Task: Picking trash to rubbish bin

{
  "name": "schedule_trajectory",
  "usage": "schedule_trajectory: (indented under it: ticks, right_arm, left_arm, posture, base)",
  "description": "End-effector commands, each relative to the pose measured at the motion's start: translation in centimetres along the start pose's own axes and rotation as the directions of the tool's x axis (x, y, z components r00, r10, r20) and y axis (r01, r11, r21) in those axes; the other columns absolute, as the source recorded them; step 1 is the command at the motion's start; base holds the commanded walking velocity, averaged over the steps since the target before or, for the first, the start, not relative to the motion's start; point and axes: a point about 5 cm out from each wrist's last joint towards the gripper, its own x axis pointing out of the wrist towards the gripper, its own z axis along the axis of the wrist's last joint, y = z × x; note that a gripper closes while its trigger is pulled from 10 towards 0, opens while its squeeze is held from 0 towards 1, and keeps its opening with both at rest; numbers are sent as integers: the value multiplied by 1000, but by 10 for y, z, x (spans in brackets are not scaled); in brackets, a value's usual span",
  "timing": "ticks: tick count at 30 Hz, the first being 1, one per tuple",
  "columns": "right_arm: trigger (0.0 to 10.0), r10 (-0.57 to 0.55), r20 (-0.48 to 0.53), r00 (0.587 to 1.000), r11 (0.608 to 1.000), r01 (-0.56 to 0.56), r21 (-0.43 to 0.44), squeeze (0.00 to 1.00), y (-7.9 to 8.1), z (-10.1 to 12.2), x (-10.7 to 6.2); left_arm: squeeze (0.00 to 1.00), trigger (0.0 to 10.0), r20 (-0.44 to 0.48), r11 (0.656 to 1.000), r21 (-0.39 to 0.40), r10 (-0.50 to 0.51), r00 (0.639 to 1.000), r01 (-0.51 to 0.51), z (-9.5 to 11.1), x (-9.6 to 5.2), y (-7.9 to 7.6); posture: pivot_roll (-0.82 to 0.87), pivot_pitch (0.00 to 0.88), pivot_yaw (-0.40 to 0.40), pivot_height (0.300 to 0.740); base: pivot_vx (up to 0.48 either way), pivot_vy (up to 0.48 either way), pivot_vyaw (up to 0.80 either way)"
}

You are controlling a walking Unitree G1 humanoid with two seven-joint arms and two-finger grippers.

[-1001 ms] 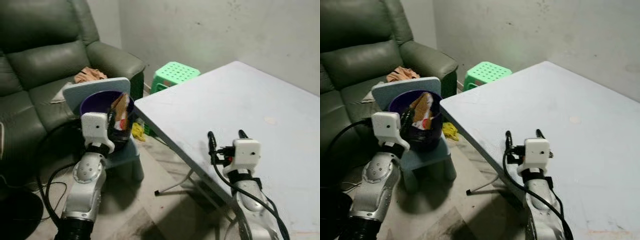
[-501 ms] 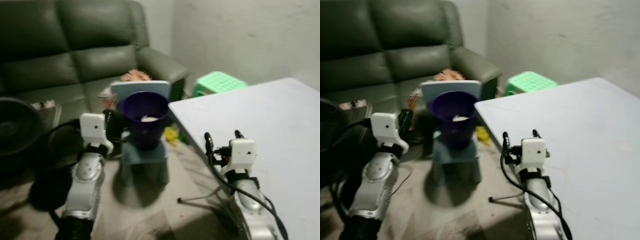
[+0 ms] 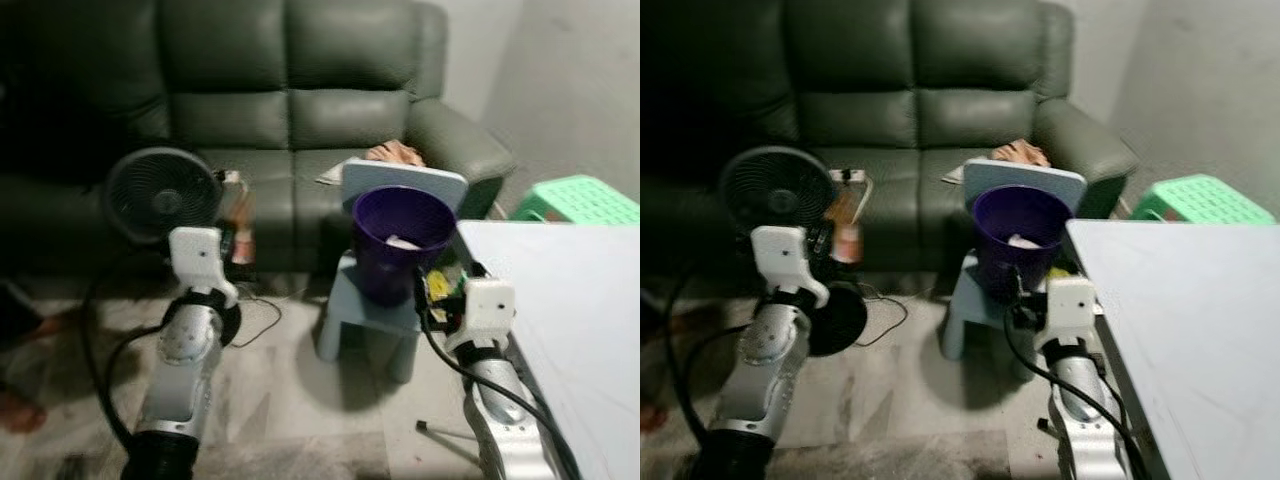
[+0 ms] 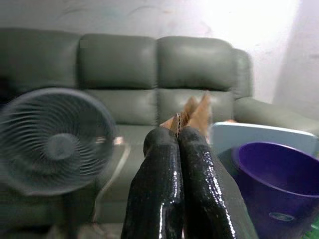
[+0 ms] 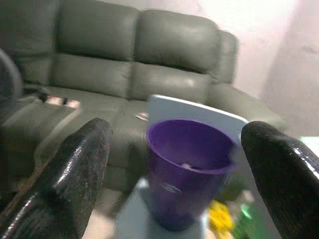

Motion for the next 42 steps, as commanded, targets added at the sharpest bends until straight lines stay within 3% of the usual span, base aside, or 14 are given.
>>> schedule_trajectory:
  ticks: [1, 34, 42]
  right_arm:
    - [10000, -10, 22, 1000, 999, 9, 49, 0, 0, 3, 1]
    - [10000, -5, 30, 1000, 999, 4, 53, 0, 0, 5, 4]
    - [10000, 0, 18, 1000, 1000, 0, 17, 0, 0, 4, 4]
  left_arm:
    - [0, 10000, 0, 1000, 0, 5, 1000, -5, 2, 2, 3]
    - [0, 10000, 8, 1000, -10, 8, 1000, -8, 8, 7, 4]
    - [0, 10000, 7, 1000, -8, 4, 1000, -4, 8, 7, 3]
  posture:
    - [-45, 0, -50, 740]
    - [-47, 0, -39, 740]
    - [-46, 0, -38, 740]
  base:
    - [0, 0, 0]
    - [374, 0, 0]
    - [343, 332, 500]
